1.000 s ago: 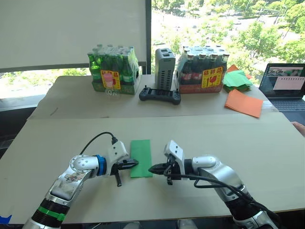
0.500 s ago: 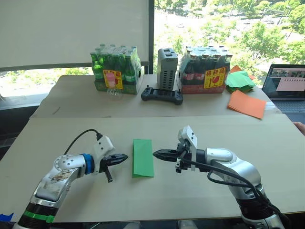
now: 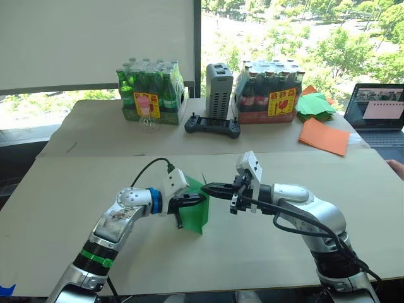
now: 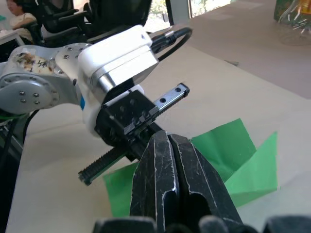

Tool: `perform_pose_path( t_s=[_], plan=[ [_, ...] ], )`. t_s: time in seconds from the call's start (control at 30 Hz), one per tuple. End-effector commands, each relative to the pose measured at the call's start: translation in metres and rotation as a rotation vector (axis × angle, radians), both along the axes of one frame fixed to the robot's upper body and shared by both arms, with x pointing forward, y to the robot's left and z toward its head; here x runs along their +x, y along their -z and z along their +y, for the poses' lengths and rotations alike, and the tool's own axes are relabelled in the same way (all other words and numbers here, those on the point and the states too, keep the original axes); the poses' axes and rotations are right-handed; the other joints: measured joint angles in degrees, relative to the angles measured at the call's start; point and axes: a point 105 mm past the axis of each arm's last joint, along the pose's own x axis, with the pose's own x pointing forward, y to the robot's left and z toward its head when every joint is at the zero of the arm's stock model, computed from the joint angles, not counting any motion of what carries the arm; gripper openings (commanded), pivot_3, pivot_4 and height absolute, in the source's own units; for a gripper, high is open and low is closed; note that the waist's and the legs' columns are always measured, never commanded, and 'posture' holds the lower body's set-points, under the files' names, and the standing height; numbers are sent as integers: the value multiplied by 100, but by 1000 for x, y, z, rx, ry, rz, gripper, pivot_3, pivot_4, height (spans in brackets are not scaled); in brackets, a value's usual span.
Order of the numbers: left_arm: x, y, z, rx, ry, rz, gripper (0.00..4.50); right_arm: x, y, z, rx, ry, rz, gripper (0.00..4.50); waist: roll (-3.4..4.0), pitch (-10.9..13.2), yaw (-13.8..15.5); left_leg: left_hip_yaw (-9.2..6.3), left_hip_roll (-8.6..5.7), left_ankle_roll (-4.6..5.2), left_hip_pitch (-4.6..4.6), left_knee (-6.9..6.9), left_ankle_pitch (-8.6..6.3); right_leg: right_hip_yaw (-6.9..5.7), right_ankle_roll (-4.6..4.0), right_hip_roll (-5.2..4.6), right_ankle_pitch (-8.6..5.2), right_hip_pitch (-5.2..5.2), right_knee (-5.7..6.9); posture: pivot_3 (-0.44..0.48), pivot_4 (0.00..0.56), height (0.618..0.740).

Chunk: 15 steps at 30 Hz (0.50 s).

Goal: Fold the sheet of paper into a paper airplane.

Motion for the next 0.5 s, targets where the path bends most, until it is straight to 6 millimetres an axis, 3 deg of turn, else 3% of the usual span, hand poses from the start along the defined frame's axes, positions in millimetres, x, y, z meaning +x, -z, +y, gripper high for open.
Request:
perform_pose_path(
  t_s=[0.03,0.23,0.5],
  plan=[
    [2,-13,-5,-17,22,-62,0,9,7,-3,-82,46,-46,53,0,0,2,0,0,0,-1,0,0,0,0,0,0,-1,0,0,150,675],
    [-4,-12,2,1,16,-62,0,19,36,-14,-216,111,-13,53,0,0,3,0,-1,0,-3,4,0,0,1,-1,1,-1,0,0,150,675],
    [-8,8,34,66,-77,-19,0,16,57,-25,-294,122,13,53,0,0,-5,0,0,0,-3,2,0,1,1,1,1,-3,0,0,150,675]
  ],
)
